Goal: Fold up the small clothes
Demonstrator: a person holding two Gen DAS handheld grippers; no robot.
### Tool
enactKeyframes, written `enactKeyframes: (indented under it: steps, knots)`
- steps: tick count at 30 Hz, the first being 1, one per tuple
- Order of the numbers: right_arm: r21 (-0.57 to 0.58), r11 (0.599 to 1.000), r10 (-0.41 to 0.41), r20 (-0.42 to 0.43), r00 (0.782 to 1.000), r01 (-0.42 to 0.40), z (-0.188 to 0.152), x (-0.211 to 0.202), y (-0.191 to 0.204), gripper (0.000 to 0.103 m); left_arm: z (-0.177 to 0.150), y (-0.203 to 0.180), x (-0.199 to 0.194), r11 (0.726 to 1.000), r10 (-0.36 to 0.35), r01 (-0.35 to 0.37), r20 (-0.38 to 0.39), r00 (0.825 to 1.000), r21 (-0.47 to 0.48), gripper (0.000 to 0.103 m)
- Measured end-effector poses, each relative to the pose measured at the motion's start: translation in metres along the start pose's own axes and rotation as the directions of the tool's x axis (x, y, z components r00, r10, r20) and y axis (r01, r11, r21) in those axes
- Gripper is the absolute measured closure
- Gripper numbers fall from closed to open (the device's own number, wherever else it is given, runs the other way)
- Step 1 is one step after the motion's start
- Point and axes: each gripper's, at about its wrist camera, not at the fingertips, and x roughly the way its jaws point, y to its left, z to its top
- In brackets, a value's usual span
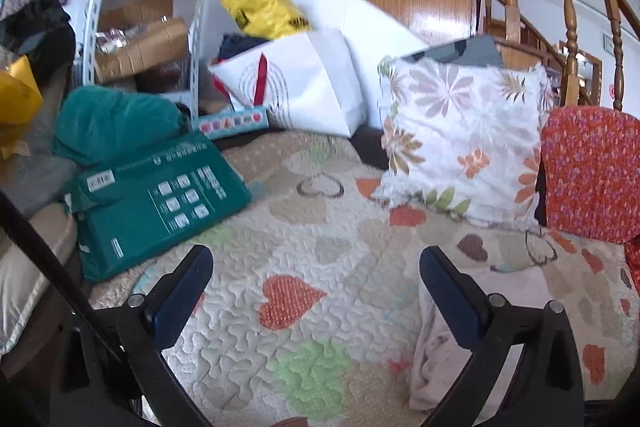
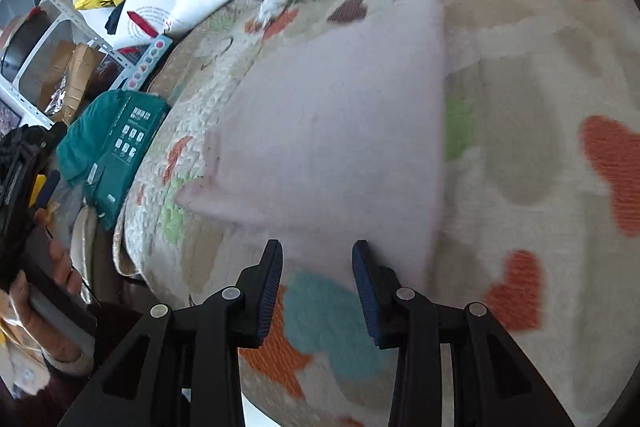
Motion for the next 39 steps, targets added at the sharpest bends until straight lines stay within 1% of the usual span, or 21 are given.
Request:
enactKeyframes:
  steps: [2,4,5,6,7,8,9,10,11,12,13,15,18,20,23,24,25,26,28,32,39]
  knots:
    - [-0.044,0.996,-0.075,0.077,0.994,0.078,0.000,-0.027,0.005,0.063,0.001,-0.005,-0.013,1.000,0.006,-0.006,0.053,0.999,0.001,0.000]
    - [-0.087,0.982,-0.150,0.190,0.970,0.169,-0.002,-0.064,0.011,0.058,0.001,-0.008,-0.027,1.000,-0.013,0.014,0.110,0.994,-0.011,0.000]
    - [-0.097,0.970,-0.190,0.257,0.948,0.221,-0.003,-0.082,0.014,0.054,0.001,-0.009,-0.035,0.999,-0.028,0.031,0.130,0.991,-0.021,0.000]
    - [-0.099,0.951,-0.245,0.342,0.907,0.294,-0.006,-0.101,0.020,0.042,0.001,-0.010,-0.039,0.999,-0.042,0.046,0.138,0.990,-0.027,0.000]
    - [-0.087,0.924,-0.304,0.423,0.853,0.372,-0.008,-0.117,0.025,0.027,0.000,-0.011,-0.045,0.997,-0.066,0.071,0.142,0.988,-0.033,0.000]
    - [-0.073,0.907,-0.336,0.464,0.820,0.414,-0.009,-0.125,0.028,0.020,-0.001,-0.012,-0.048,0.995,-0.083,0.088,0.137,0.987,-0.035,0.000]
    - [-0.046,0.880,-0.379,0.532,0.757,0.473,-0.011,-0.136,0.033,0.008,-0.003,-0.013,-0.050,0.994,-0.098,0.103,0.122,0.988,-0.034,0.000]
    - [-0.032,0.867,-0.393,0.569,0.722,0.498,-0.012,-0.141,0.035,0.001,-0.004,-0.015,-0.050,0.993,-0.107,0.111,0.110,0.988,-0.029,0.000]
    - [-0.022,0.852,-0.411,0.591,0.694,0.523,-0.011,-0.145,0.036,0.000,-0.006,-0.017,-0.049,0.993,-0.115,0.118,0.098,0.989,-0.021,0.000]
    - [-0.024,0.836,-0.432,0.589,0.684,0.549,-0.007,-0.145,0.036,0.000,-0.008,-0.020,-0.047,0.993,-0.119,0.120,0.085,0.989,-0.009,0.000]
    - [-0.033,0.831,-0.441,0.571,0.693,0.556,-0.002,-0.144,0.035,0.000,-0.010,-0.022,-0.045,0.993,-0.119,0.119,0.074,0.990,0.002,0.000]
    - [-0.039,0.843,-0.445,0.511,0.735,0.537,0.008,-0.137,0.030,0.000,-0.015,-0.027,-0.043,0.993,-0.120,0.119,0.051,0.991,0.027,0.000]
    - [0.004,0.853,-0.451,0.511,0.732,0.522,0.011,-0.131,0.022,0.000,-0.024,-0.032,-0.039,0.992,-0.112,0.110,0.028,0.993,0.057,0.000]
    - [0.025,0.869,-0.441,0.492,0.750,0.494,0.008,-0.122,0.016,0.000,-0.029,-0.036,-0.033,0.991,-0.119,0.120,-0.006,0.993,0.064,0.000]
    - [0.058,0.897,-0.424,0.400,0.813,0.439,0.009,-0.095,0.000,0.000,-0.035,-0.042,-0.022,0.988,-0.122,0.127,-0.062,0.991,0.085,0.000]
    - [0.071,0.915,-0.396,0.340,0.853,0.397,0.011,-0.083,-0.007,0.000,-0.037,-0.044,-0.019,0.987,-0.119,0.126,-0.076,0.990,0.098,0.000]
    - [0.078,0.929,-0.368,0.305,0.878,0.363,0.010,-0.074,-0.013,0.000,-0.040,-0.047,-0.015,0.985,-0.116,0.126,-0.088,0.989,0.121,0.000]
    - [0.081,0.935,-0.354,0.281,0.892,0.345,0.009,-0.066,-0.018,0.000,-0.043,-0.049,-0.013,0.983,-0.109,0.121,-0.092,0.990,0.137,0.000]
    - [0.080,0.934,-0.357,0.242,0.902,0.348,0.007,-0.054,-0.023,0.000,-0.048,-0.054,-0.007,0.981,-0.098,0.114,-0.105,0.990,0.154,0.000]
    - [0.088,0.945,-0.326,0.200,0.924,0.315,0.006,-0.042,-0.029,0.000,-0.058,-0.067,0.009,0.978,-0.124,0.150,-0.174,0.977,0.143,0.000]
    - [0.020,0.940,-0.338,0.208,0.918,0.342,0.007,-0.028,-0.023,0.001,-0.084,-0.088,0.034,0.956,-0.102,0.173,-0.283,0.954,0.238,0.000]
